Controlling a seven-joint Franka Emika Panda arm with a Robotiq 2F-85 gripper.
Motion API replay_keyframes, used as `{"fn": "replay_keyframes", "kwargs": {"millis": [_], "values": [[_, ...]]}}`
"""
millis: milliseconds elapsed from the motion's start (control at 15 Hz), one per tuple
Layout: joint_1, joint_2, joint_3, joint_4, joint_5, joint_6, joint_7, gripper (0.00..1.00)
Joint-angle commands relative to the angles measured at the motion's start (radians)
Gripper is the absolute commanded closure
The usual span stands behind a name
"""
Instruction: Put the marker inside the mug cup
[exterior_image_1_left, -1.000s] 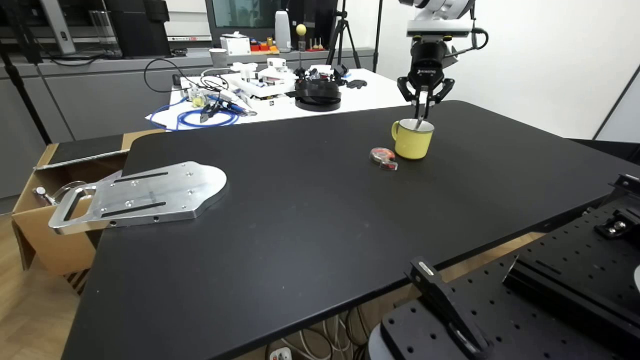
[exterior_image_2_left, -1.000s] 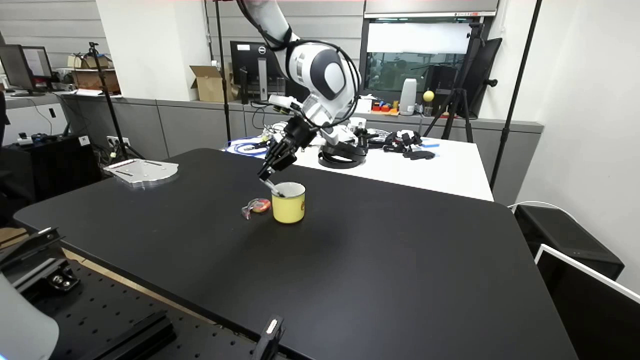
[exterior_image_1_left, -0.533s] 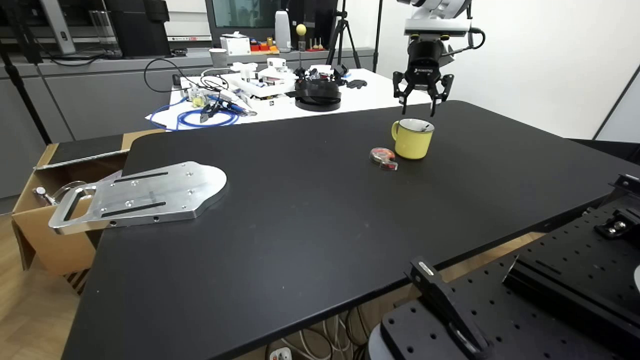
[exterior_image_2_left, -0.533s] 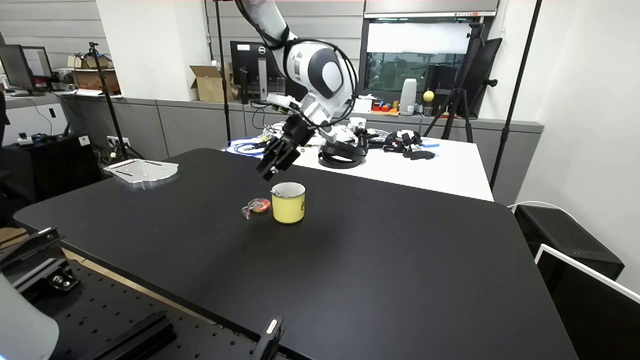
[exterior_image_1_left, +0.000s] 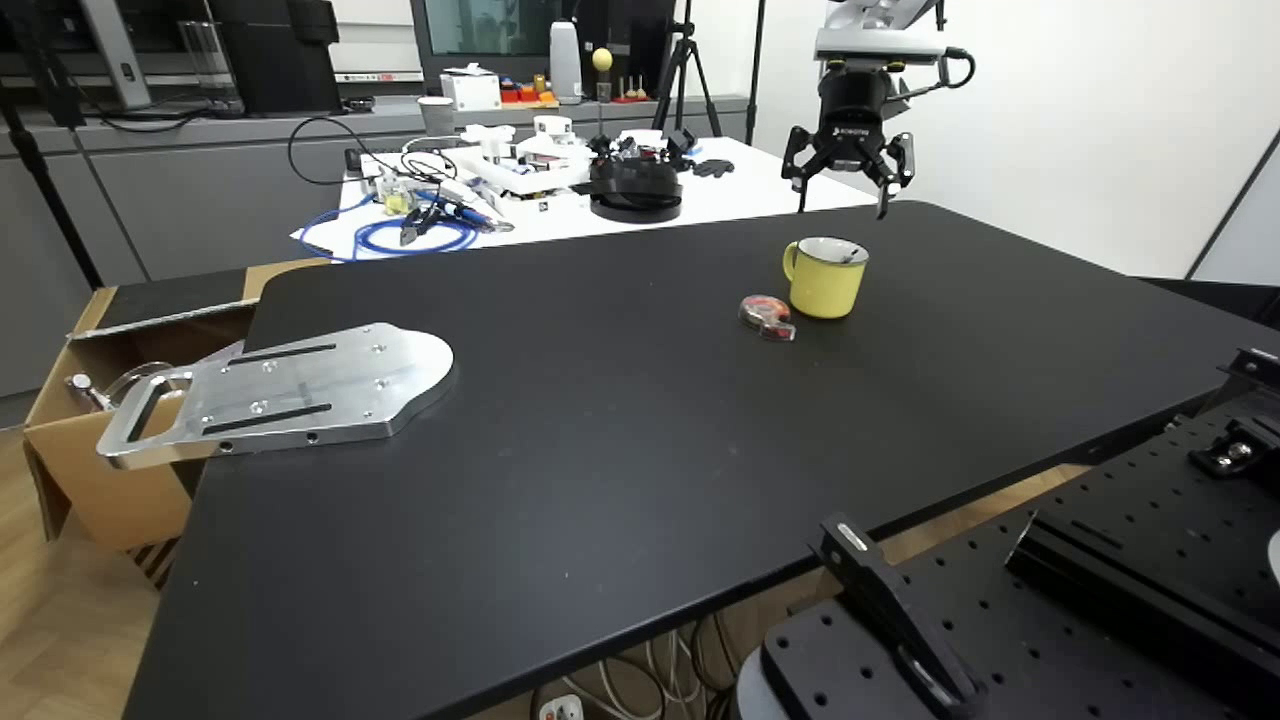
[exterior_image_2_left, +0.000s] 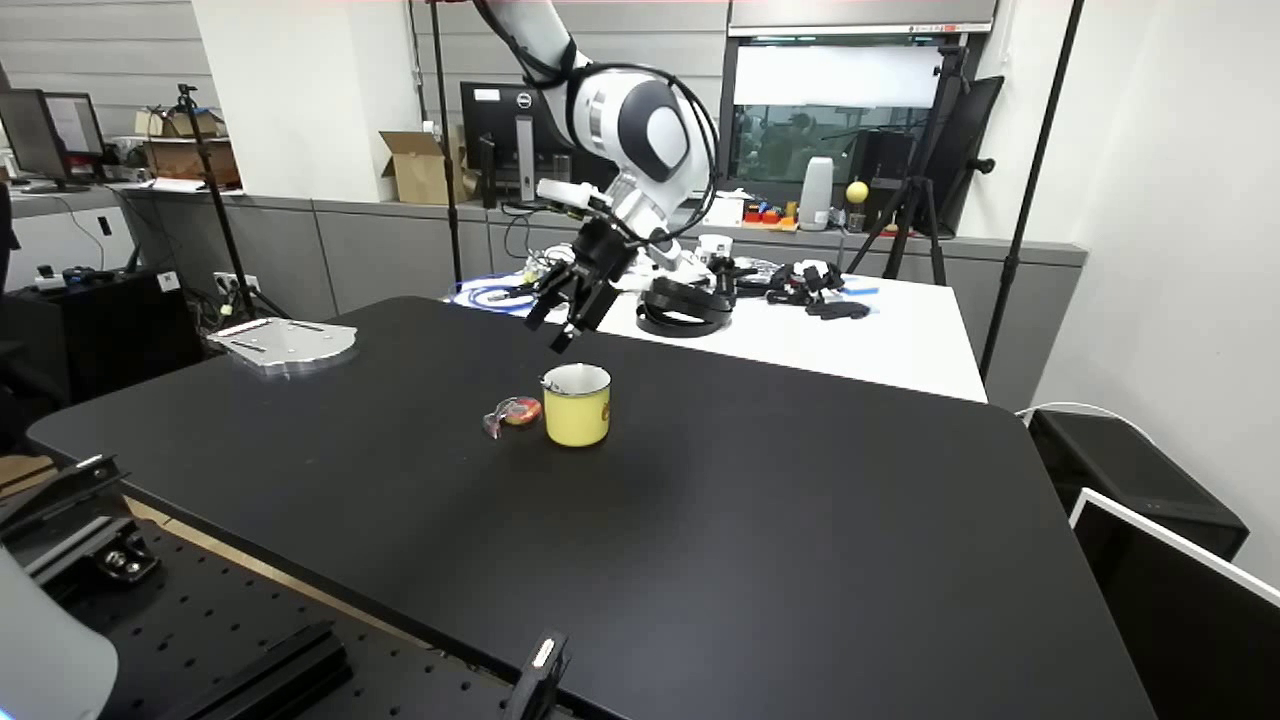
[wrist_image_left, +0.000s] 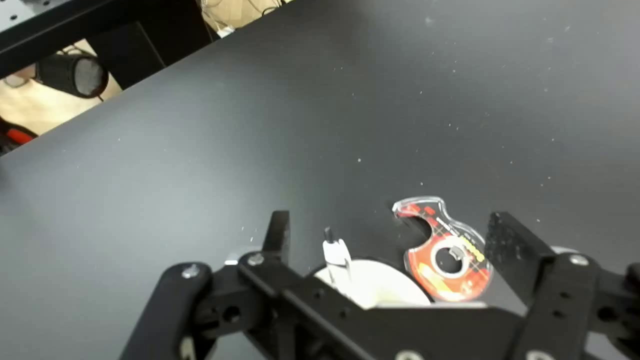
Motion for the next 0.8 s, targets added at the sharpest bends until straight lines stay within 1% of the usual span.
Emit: {"fn": "replay_keyframes", "kwargs": {"millis": [0,133,333,600,667,733], "values": [[0.030,-0.125,-0.012,-0.077,-0.080,0.123,-0.039,0.00],[0.044,-0.195,-0.009,-0.124,-0.127,0.209,-0.055,0.00],[0.071,-0.313,-0.004,-0.227,-0.201,0.357,-0.076,0.00],[0.095,-0.460,0.008,-0.395,-0.268,0.613,-0.104,0.00],[0.079,-0.361,0.014,-0.270,-0.244,0.511,-0.088,0.00],[0.084,-0.393,0.016,-0.309,-0.250,0.558,-0.093,0.00]]}}
